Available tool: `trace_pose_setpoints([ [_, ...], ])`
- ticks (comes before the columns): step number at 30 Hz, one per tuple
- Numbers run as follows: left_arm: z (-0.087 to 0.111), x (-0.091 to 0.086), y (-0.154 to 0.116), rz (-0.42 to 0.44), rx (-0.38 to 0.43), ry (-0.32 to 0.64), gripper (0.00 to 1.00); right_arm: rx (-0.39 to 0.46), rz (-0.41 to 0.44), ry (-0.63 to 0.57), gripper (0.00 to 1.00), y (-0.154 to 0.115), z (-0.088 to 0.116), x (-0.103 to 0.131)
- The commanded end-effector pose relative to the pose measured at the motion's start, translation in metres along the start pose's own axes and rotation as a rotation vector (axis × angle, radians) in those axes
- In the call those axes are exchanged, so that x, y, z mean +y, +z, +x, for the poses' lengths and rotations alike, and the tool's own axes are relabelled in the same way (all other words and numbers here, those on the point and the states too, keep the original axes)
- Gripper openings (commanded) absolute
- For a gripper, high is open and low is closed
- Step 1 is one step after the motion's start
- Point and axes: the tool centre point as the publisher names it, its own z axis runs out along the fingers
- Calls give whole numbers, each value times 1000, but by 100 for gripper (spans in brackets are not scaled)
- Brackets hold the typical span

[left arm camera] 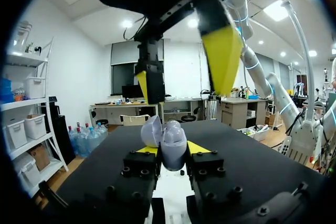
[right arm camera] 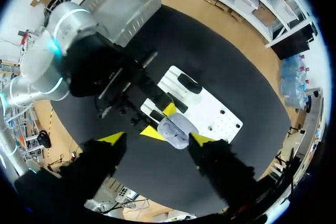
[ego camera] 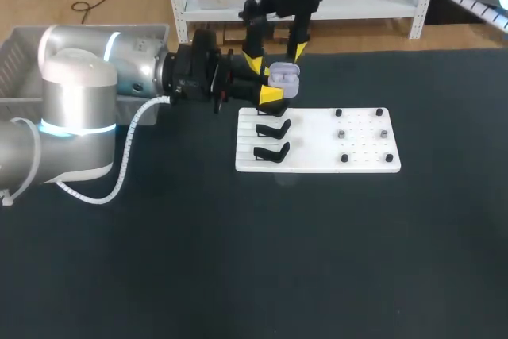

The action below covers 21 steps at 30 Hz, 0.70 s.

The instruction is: Pick up each earbud case from the left stands, insert the matching earbuds, close the lid, and place the case in the box.

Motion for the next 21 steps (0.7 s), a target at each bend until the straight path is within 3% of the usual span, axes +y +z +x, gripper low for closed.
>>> trace_pose_setpoints([
  [1,0,0,0,-1,1,0,0,-52,8,44,100,-17,10,-7],
  [7,0,0,0,-1,1,0,0,-127,88,409,100,-22,-4,-41],
  [11,0,0,0,-1,1,0,0,-167,90,637,100,-13,-14,-67],
  [14,0,0,0,-1,1,0,0,-189,93,718,100,-8,-19,-80],
  [21,0,0,0,-1,1,0,0,-164,111,758,100,7,-30,-100],
])
